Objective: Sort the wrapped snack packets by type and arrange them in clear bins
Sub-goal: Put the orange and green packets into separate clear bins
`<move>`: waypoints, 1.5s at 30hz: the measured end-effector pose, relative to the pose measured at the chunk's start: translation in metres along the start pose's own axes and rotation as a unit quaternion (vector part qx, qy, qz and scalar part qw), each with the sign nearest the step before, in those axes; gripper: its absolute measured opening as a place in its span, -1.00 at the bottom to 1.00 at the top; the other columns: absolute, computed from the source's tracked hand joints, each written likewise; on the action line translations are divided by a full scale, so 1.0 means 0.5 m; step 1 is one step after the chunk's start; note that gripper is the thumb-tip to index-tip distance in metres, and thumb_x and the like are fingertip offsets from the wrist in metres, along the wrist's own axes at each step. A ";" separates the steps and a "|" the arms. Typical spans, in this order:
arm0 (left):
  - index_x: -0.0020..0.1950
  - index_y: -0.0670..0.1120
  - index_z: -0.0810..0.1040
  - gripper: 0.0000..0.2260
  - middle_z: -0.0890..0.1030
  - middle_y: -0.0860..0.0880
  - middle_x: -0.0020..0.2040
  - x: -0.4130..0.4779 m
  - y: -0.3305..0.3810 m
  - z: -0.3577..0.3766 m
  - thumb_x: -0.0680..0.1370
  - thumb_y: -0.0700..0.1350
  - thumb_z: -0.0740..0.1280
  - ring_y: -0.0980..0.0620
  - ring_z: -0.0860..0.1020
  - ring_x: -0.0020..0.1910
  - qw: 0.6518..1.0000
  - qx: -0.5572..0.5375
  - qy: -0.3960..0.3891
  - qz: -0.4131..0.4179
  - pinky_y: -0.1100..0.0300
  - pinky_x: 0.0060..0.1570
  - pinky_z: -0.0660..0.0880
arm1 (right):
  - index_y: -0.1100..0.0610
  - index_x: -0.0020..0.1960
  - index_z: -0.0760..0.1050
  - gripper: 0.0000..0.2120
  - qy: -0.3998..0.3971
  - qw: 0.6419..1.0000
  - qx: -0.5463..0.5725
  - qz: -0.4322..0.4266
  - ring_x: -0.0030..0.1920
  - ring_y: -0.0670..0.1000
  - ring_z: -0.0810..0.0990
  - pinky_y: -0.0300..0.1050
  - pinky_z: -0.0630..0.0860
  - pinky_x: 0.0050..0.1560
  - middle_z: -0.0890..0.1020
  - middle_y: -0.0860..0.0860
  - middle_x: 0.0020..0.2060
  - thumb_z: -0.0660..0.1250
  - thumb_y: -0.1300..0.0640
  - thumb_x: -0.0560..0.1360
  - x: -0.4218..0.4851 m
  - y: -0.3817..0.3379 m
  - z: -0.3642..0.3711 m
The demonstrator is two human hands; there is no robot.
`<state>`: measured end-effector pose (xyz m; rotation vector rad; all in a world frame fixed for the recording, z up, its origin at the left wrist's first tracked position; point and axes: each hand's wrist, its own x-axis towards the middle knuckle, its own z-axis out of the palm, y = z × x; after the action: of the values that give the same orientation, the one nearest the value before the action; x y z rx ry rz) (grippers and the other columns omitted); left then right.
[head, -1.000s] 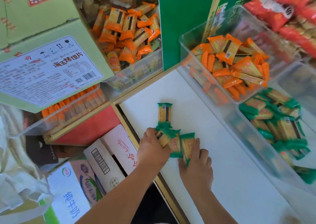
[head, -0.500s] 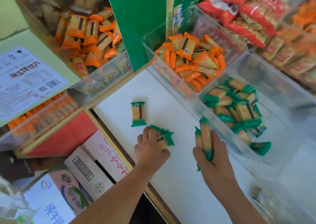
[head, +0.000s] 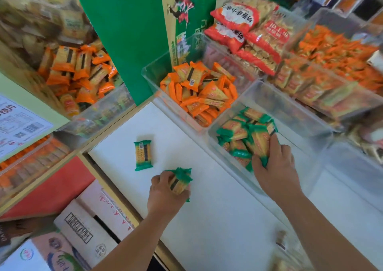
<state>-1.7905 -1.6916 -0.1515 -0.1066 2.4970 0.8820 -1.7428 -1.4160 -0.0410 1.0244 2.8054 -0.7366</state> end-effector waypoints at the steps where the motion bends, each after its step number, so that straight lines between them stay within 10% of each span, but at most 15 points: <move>1: 0.28 0.25 0.34 -0.42 0.39 0.12 0.19 0.001 0.004 0.001 0.35 0.22 0.53 0.01 0.53 0.10 1.000 -0.025 -0.001 -0.004 0.10 -0.06 0.59 | 0.11 0.62 0.04 -0.28 -0.014 1.000 -0.019 0.008 0.28 0.27 0.35 0.24 0.44 0.21 0.35 0.19 0.28 0.32 0.02 0.58 0.019 0.007 0.001; 12: 0.39 0.30 0.35 -0.32 0.43 0.04 0.24 0.002 0.052 -0.030 0.43 -0.17 0.57 -0.05 0.59 0.07 0.972 -0.221 -0.030 -0.074 0.16 -0.40 0.64 | -0.06 0.62 0.14 -0.16 -0.068 0.996 0.039 0.049 0.47 0.15 0.23 0.18 0.37 0.38 0.29 0.06 0.46 0.50 -0.03 0.47 0.053 0.036 0.004; 19: 0.39 0.25 0.43 -0.34 0.58 0.05 0.20 -0.016 0.293 -0.078 0.40 -0.19 0.59 0.08 0.68 0.02 0.923 -0.371 -0.025 0.098 0.05 -0.17 0.70 | -0.03 0.18 0.63 -0.77 0.041 0.970 0.239 -0.006 0.15 -0.14 0.55 -0.22 0.51 0.15 0.61 -0.10 0.14 0.47 0.08 0.53 -0.027 0.010 0.008; 29: 0.30 0.18 0.47 -0.59 0.53 0.25 0.20 0.022 0.385 -0.047 0.53 -0.02 0.52 0.31 0.54 0.12 0.944 -0.289 -0.076 0.144 0.30 0.06 0.58 | 0.00 0.09 0.63 -0.81 0.144 0.953 0.266 -0.031 0.05 -0.15 0.60 -0.38 0.48 0.03 0.63 -0.15 0.00 0.44 0.23 0.52 -0.100 -0.007 0.037; 35: 0.33 0.08 0.53 -0.67 0.44 0.09 0.41 0.072 0.103 -0.104 0.58 -0.05 0.42 0.02 0.40 0.42 0.994 -0.102 0.036 0.021 0.12 0.25 0.49 | -0.14 0.06 0.54 -0.82 -0.079 0.980 0.183 0.018 0.11 -0.12 0.56 -0.10 0.57 -0.03 0.51 -0.22 0.08 0.47 -0.05 0.50 -0.132 -0.081 0.204; 40: 0.62 0.15 0.25 -0.47 -0.07 -0.12 0.67 0.146 -0.024 -0.147 0.66 0.11 0.27 -0.20 -0.02 0.63 0.992 0.105 -0.061 -0.019 -0.13 0.53 0.20 | 0.00 0.22 0.43 -0.54 -0.137 0.987 0.030 0.080 0.20 0.02 0.39 -0.07 0.42 -0.07 0.34 -0.06 0.15 0.41 -0.24 0.46 -0.093 -0.111 0.314; 45: 0.41 0.10 0.49 -0.63 0.32 -0.05 0.41 0.165 -0.078 -0.132 0.64 0.17 0.27 -0.12 0.34 0.38 0.982 0.178 -0.030 0.047 -0.07 0.20 0.55 | 0.06 0.23 0.43 -0.64 -0.156 0.981 0.012 0.114 0.12 0.06 0.41 0.02 0.54 -0.06 0.34 -0.03 0.07 0.37 -0.01 0.48 -0.120 -0.090 0.341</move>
<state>-1.8816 -1.7553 -0.1681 0.1550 2.5754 0.4525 -1.7413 -1.5596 -0.1595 1.1011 2.3737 -0.8226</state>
